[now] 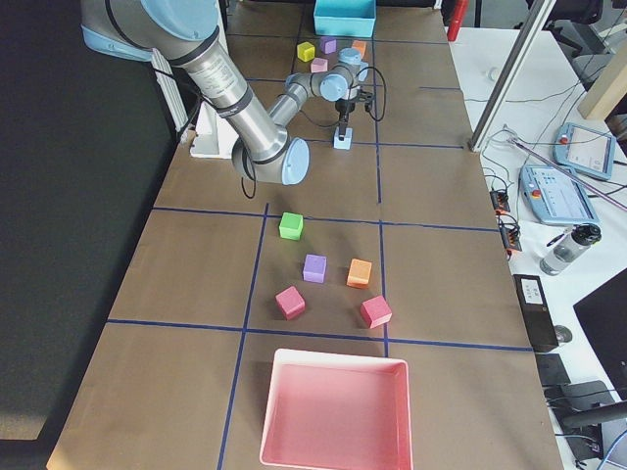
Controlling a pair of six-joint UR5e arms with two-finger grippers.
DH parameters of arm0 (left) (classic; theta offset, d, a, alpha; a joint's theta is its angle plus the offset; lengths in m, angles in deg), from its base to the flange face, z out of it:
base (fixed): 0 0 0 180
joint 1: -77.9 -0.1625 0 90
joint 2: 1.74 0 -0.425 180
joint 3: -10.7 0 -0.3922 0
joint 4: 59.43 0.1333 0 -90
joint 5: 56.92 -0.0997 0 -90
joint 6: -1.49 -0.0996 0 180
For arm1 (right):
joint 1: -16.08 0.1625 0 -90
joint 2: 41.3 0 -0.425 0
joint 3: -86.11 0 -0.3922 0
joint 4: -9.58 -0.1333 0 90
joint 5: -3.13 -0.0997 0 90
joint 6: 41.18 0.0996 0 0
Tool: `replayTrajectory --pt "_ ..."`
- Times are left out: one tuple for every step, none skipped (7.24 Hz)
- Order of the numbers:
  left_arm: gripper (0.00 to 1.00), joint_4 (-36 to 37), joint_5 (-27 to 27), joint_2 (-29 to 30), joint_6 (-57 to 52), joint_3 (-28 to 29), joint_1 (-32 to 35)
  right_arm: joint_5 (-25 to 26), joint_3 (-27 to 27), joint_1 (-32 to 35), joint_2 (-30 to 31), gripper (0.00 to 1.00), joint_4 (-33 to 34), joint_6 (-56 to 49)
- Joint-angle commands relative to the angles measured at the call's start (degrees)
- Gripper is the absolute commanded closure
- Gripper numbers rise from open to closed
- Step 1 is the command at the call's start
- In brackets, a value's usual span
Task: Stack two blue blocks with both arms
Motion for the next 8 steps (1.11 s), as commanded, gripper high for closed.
replayTrajectory --pt "0.00 -0.58 0.18 0.30 0.71 -1.12 -0.03 -0.70 -0.59 1.10 -0.07 0.01 -3.67 0.40" --pt "0.00 -0.85 0.18 0.83 0.79 -3.48 -0.38 -2.53 -2.43 2.85 0.11 0.01 -2.74 0.49" --pt "0.00 -1.03 0.18 0.92 0.71 -6.72 -2.56 -3.07 -5.49 4.09 0.37 0.01 0.84 0.49" --pt "0.00 -1.03 0.00 2.05 0.71 -10.32 -8.41 -3.08 -9.96 5.67 0.81 0.01 7.05 0.23" --pt "0.00 -1.03 0.00 4.15 0.97 -11.75 -13.43 -3.34 -13.92 7.69 1.94 0.00 11.38 -0.47" --pt "0.00 -1.64 -0.52 6.35 4.10 -12.55 -16.78 -3.77 -17.44 9.53 4.74 0.00 13.08 -2.74" --pt "0.00 -4.34 -1.48 7.15 7.79 -12.47 -20.82 -4.21 -21.39 11.55 8.16 0.00 15.09 -7.11" --pt "0.00 -7.41 -5.32 7.94 13.57 -12.38 -24.60 -5.09 -24.47 13.92 10.54 0.00 17.99 -12.20"
